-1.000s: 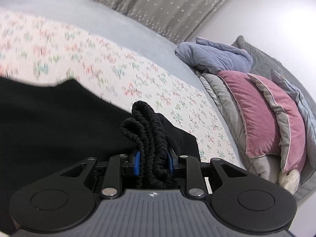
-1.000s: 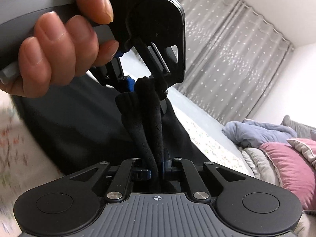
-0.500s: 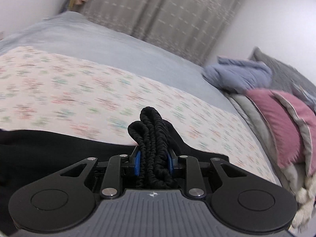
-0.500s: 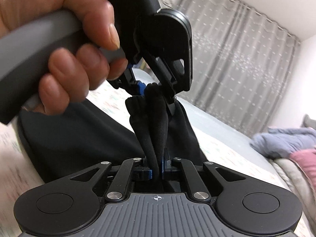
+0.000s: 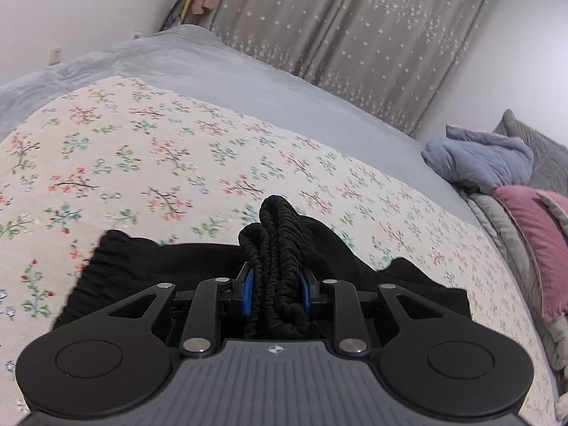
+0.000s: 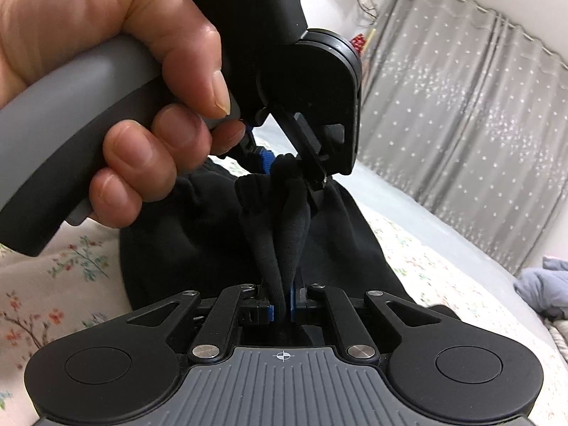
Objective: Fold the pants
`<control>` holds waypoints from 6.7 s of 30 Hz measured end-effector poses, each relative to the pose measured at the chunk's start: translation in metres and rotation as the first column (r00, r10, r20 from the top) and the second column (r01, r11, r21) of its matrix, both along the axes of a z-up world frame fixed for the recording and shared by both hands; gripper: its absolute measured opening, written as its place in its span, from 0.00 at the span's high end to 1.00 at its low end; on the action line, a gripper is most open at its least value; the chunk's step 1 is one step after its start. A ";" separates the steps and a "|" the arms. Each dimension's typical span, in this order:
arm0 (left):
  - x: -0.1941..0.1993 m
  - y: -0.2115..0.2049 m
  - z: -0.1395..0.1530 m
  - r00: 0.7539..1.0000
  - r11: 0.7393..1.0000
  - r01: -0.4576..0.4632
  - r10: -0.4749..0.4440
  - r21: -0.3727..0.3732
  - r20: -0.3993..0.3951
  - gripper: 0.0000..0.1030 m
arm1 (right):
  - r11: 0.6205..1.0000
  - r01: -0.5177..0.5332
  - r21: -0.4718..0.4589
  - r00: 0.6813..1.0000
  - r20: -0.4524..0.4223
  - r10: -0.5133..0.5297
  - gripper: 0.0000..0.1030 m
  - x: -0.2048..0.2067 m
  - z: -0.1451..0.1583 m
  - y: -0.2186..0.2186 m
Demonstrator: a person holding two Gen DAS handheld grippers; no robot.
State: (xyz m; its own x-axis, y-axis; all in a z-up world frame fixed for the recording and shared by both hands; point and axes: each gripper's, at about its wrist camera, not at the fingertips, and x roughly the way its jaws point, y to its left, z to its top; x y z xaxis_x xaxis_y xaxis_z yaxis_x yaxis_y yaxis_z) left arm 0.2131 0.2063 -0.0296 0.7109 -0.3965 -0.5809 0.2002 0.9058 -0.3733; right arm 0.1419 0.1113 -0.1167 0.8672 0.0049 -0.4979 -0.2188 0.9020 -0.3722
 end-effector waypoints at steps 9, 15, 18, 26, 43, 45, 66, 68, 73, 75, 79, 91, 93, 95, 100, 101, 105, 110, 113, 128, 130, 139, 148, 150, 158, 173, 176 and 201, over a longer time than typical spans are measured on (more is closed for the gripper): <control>-0.001 0.024 -0.004 0.999 0.998 -0.054 0.054 0.032 -0.007 0.70 | 0.996 -0.082 0.015 0.996 -0.018 0.083 0.94 0.002 -0.006 -0.010; -0.001 0.013 -0.022 0.998 0.983 -0.058 0.063 0.176 -0.021 0.69 | 0.992 -0.116 0.039 0.987 -0.103 0.120 0.93 0.010 -0.016 -0.011; -0.003 0.011 -0.022 0.998 0.978 -0.052 0.055 0.200 -0.011 0.68 | 0.991 -0.125 0.047 0.982 -0.136 0.131 0.91 0.016 -0.023 -0.016; -0.007 0.024 -0.010 0.996 0.980 -0.088 0.092 0.176 -0.013 0.51 | 0.939 -0.137 0.315 0.958 -0.198 0.207 0.73 0.002 0.001 -0.076; -0.050 -0.047 0.017 0.991 0.974 0.036 -0.064 0.224 0.120 0.53 | 0.712 0.371 0.596 0.907 -0.397 -0.140 0.57 -0.069 -0.003 -0.296; -0.043 -0.073 -0.002 0.997 0.943 0.061 -0.075 0.326 0.033 0.55 | 0.721 0.359 0.593 0.912 -0.387 -0.136 0.57 -0.067 -0.009 -0.294; -0.057 -0.109 -0.013 0.995 0.895 0.087 -0.096 0.437 -0.001 0.62 | 0.555 0.463 0.691 0.870 -0.474 -0.137 0.68 -0.130 0.036 -0.384; -0.064 -0.126 -0.018 0.986 0.898 0.164 -0.164 0.408 -0.034 0.62 | 0.589 0.441 0.677 0.879 -0.457 -0.132 0.75 -0.127 0.035 -0.369; -0.071 -0.163 -0.048 0.966 0.844 0.257 -0.223 0.470 -0.129 0.60 | 0.755 0.379 0.535 0.866 -0.494 -0.084 0.79 -0.120 0.011 -0.315; -0.076 -0.168 -0.050 0.966 0.821 0.257 -0.232 0.510 -0.113 0.55 | 0.777 0.365 0.513 0.868 -0.489 -0.085 0.80 -0.124 0.011 -0.311; -0.070 -0.160 -0.048 0.970 0.854 0.240 -0.198 0.461 -0.137 0.52 | 0.847 0.303 0.436 0.848 -0.530 -0.030 0.81 -0.125 0.020 -0.306; -0.084 -0.205 -0.030 0.957 0.876 0.283 -0.285 0.390 -0.053 0.53 | 0.772 0.283 0.569 0.871 -0.489 0.042 0.72 -0.139 0.020 -0.356; -0.086 -0.226 -0.032 0.945 0.864 0.318 -0.322 0.390 -0.057 0.53 | 0.766 0.292 0.573 0.873 -0.487 0.032 0.71 -0.137 0.018 -0.356; -0.087 -0.247 -0.033 0.934 0.852 0.345 -0.353 0.393 -0.054 0.53 | 0.781 0.264 0.566 0.889 -0.457 0.032 0.71 -0.135 0.022 -0.352; -0.078 -0.291 -0.033 0.910 0.852 0.405 -0.410 0.333 -0.057 0.53 | 0.811 0.203 0.548 0.905 -0.422 0.058 0.71 -0.129 0.015 -0.341; -0.077 -0.297 -0.036 0.904 0.845 0.418 -0.422 0.332 -0.064 0.53 | 0.817 0.201 0.540 0.904 -0.424 0.058 0.71 -0.129 0.012 -0.339; -0.064 -0.337 -0.051 0.874 0.800 0.480 -0.472 0.359 -0.116 0.52 | 0.820 0.200 0.537 0.906 -0.419 0.053 0.71 -0.126 0.005 -0.338; -0.031 -0.366 -0.062 0.874 0.811 0.486 -0.456 0.325 -0.167 0.50 | 0.822 0.209 0.530 0.902 -0.430 0.048 0.70 -0.125 0.003 -0.337; -0.014 -0.380 -0.061 0.878 0.814 0.479 -0.449 0.328 -0.167 0.50 | 0.818 0.215 0.533 0.901 -0.431 0.044 0.70 -0.126 0.003 -0.336; -0.015 -0.335 -0.030 0.936 0.894 0.352 -0.340 0.278 -0.094 0.48 | 0.829 0.208 0.519 0.904 -0.426 0.041 0.69 -0.131 0.004 -0.332; -0.033 -0.314 -0.022 0.945 0.904 0.326 -0.323 0.277 -0.057 0.48 | 0.828 0.212 0.519 0.902 -0.430 0.039 0.68 -0.129 0.006 -0.332; -0.026 -0.313 -0.041 0.947 0.915 0.322 -0.317 0.243 -0.059 0.47 | 0.846 0.225 0.483 0.911 -0.412 -0.007 0.67 -0.133 0.009 -0.319; -0.006 -0.355 -0.061 0.948 0.877 0.315 -0.312 0.364 -0.068 0.33 | 0.837 0.229 0.497 0.908 -0.420 0.001 0.68 -0.132 0.011 -0.321; -0.012 -0.352 -0.056 0.948 0.866 0.311 -0.314 0.392 -0.059 0.35 | 0.835 0.226 0.502 0.907 -0.422 0.009 0.68 -0.131 0.011 -0.323; -0.062 -0.311 -0.022 0.981 0.877 0.170 -0.193 0.449 0.007 0.35 | 0.733 0.303 0.609 0.889 -0.457 0.012 0.65 -0.133 0.016 -0.348; -0.093 -0.231 -0.041 0.992 0.938 0.103 -0.074 0.332 -0.098 0.35 | 0.297 0.514 0.805 0.837 -0.547 0.033 0.65 -0.147 -0.018 -0.399; -0.094 -0.219 -0.049 0.987 0.954 0.118 -0.082 0.274 -0.139 0.35 | 0.256 0.520 0.815 0.836 -0.547 0.046 0.65 -0.145 -0.022 -0.400; -0.101 -0.173 -0.053 0.981 0.975 0.089 -0.050 0.203 -0.186 0.37 | 0.126 0.525 0.841 0.846 -0.532 0.023 0.58 -0.122 -0.036 -0.379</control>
